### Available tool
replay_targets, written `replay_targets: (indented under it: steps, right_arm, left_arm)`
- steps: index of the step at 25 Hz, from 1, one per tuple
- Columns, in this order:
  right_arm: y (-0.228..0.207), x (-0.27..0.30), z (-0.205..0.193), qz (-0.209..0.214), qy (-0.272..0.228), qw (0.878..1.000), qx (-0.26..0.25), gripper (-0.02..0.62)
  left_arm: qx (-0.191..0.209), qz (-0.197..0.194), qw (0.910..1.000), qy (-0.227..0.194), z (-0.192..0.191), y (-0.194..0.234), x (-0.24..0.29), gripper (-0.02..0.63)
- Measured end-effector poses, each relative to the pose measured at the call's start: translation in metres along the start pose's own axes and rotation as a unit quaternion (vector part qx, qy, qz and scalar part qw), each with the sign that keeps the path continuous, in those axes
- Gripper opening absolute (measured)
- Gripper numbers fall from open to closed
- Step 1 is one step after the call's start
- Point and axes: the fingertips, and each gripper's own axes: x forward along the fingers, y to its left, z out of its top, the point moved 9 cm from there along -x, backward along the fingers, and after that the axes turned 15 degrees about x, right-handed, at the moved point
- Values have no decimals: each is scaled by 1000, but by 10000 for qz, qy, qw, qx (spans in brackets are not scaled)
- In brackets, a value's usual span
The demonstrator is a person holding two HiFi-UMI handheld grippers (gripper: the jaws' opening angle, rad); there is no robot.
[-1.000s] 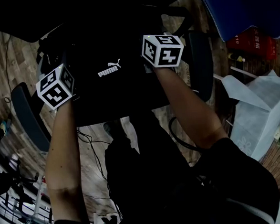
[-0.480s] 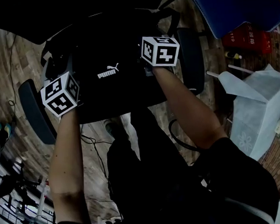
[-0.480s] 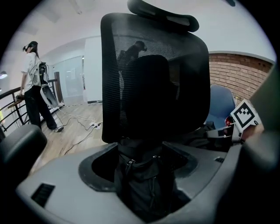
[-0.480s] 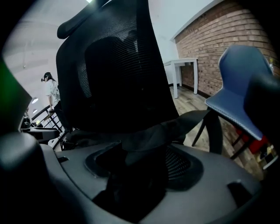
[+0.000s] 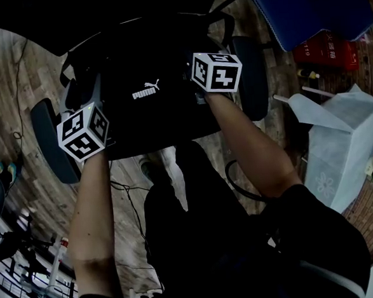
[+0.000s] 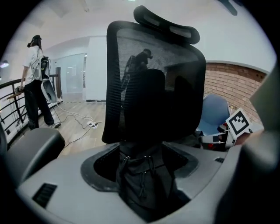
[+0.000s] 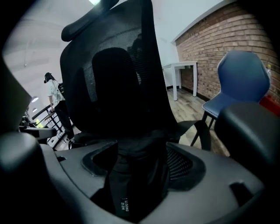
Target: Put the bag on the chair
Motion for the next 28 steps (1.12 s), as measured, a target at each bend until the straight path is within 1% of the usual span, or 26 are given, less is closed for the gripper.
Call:
replay_targets:
  steps: [3,5,6,7,10,12,13,14,17,19,20,23,25,28]
  right_arm:
    - [12,-19,9,13,-128,9994,-330,353]
    - [23,-35,17,126,-240,9981,-560,351]
    - [26,-42,19,218,-306,9974,-612,340]
    - [30,-50,21,289,-374,9969,-631,309]
    - [41,-74,26,341,-537,9959,-637,163]
    - [48,-89,27,392,-573,9957,-608,100]
    - [51,-97,29,425,-601,9956,-573,71]
    - [53,-105,31,455,-642,9955,-530,57]
    - [60,-133,38,522,-749,9949,-428,39]
    - [69,-153,40,533,-806,9944,-418,30]
    - [73,-161,41,523,-842,9941,-434,28]
    - [84,-186,47,496,-978,9921,-614,20]
    - [93,-204,51,488,-1087,9901,-739,18]
    - [112,-233,53,553,-1274,9876,-727,18]
  left_arm:
    - [-127,-182,9997,-95,7,-1,-15,322]
    - [-63,-251,9996,-126,13,-1,-26,321]
    - [-46,-262,9995,-149,16,-1,-32,313]
    - [-68,-268,9995,-183,19,-1,-39,303]
    - [-235,-325,9987,-316,27,-1,-60,271]
    - [-257,-426,9981,-370,31,-4,-73,176]
    - [-250,-489,9977,-407,35,-6,-79,149]
    - [-248,-562,9970,-472,39,-9,-84,126]
    - [-281,-724,9943,-729,53,-17,-106,80]
    - [-280,-819,9925,-862,60,-18,-126,28]
    - [-242,-881,9916,-919,63,-18,-136,16]
    - [-85,-912,9898,-1094,74,-12,-161,11]
    - [-26,-823,9892,-1215,80,-4,-180,11]
    - [-19,-677,9888,-1333,89,8,-208,9]
